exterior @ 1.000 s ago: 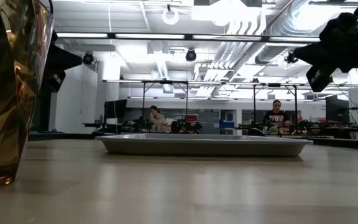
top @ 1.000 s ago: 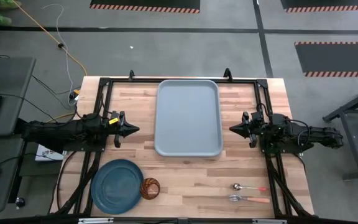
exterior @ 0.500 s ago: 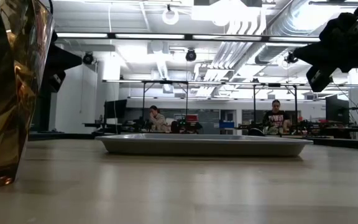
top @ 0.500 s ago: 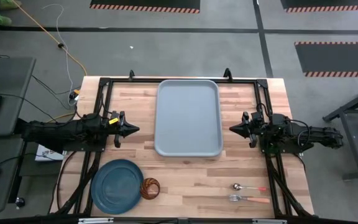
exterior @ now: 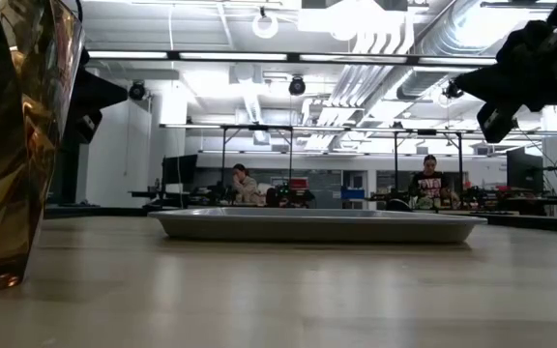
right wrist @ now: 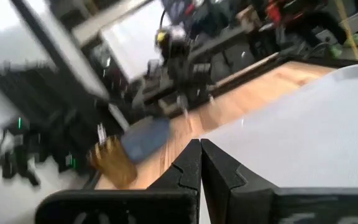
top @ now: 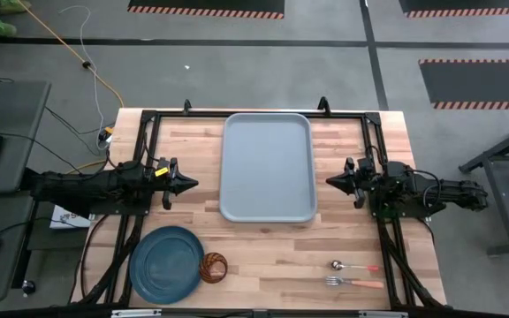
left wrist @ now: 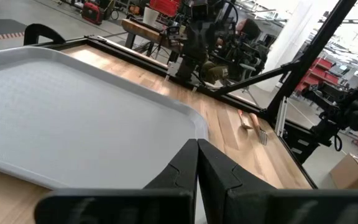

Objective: Pick and place plate/cup/fork/spoon on tray
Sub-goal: Put the orange spoon on the blue serving tray

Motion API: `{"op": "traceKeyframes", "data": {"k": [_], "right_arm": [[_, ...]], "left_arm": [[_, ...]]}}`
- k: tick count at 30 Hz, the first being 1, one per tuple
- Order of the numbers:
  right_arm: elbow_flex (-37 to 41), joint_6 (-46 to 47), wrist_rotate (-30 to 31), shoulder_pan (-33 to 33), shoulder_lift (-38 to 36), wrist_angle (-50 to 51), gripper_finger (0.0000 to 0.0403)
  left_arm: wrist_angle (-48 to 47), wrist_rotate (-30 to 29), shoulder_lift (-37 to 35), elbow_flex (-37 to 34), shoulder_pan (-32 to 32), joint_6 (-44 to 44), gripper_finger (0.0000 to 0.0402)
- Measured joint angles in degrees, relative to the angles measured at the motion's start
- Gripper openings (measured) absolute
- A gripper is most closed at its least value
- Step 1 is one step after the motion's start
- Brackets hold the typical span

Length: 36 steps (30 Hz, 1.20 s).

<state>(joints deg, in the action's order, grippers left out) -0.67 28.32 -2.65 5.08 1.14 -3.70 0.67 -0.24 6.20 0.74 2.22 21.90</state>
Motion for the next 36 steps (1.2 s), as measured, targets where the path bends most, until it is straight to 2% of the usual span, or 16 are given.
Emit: {"op": "traceKeyframes", "data": {"k": [3, 8, 10, 12, 15, 18, 21, 24, 27, 31, 36], "right_arm": [[0.0, 9.0, 5.0, 0.0, 0.0, -5.8, 0.0000], [0.0, 20.6, 19.5, 0.2, 0.0, -18.3, 0.0000], [-0.3, 24.8, 20.6, 0.2, 1.0, -26.2, 0.0000], [-3.6, 25.7, 18.5, -0.5, 3.6, -28.0, 0.0001], [-14.0, 24.4, 14.2, -3.0, 11.1, -19.2, 0.0011], [-27.8, 23.9, 8.4, -6.4, 22.3, 0.2, 0.0038], [-41.7, 24.0, -1.9, -10.9, 34.4, 22.0, 0.0074], [-51.9, 28.3, -11.5, -17.7, 46.3, 41.8, 0.0107], [-57.8, 32.6, -15.3, -26.7, 56.0, 54.1, 0.0127], [-59.6, 39.3, -14.7, -39.4, 65.0, 56.5, 0.0140], [-58.4, 47.6, -6.3, -52.4, 74.2, 50.0, 0.0142]], "left_arm": [[0.0, 0.0, 0.0, 0.0, 0.0, 0.0, 0.0001], [0.0, 0.0, 0.0, 0.0, 0.0, 0.0, 0.0001], [0.0, 0.0, 0.0, 0.0, 0.0, 0.0, 0.0001], [0.0, 0.0, 0.0, 0.0, 0.0, 0.0, 0.0001], [0.0, 0.0, 0.0, 0.0, 0.0, 0.0, 0.0001], [0.0, 0.0, 0.0, 0.0, 0.0, 0.0, 0.0001], [0.0, 0.0, 0.0, 0.0, 0.0, 0.0, 0.0001], [0.0, 0.0, 0.0, 0.0, 0.0, 0.0, 0.0001], [0.0, 0.0, 0.0, 0.0, 0.0, 0.0, 0.0001], [0.0, 0.0, 0.0, 0.0, 0.0, 0.0, 0.0001], [0.0, 0.0, 0.0, 0.0, 0.0, 0.0, 0.0001]]}}
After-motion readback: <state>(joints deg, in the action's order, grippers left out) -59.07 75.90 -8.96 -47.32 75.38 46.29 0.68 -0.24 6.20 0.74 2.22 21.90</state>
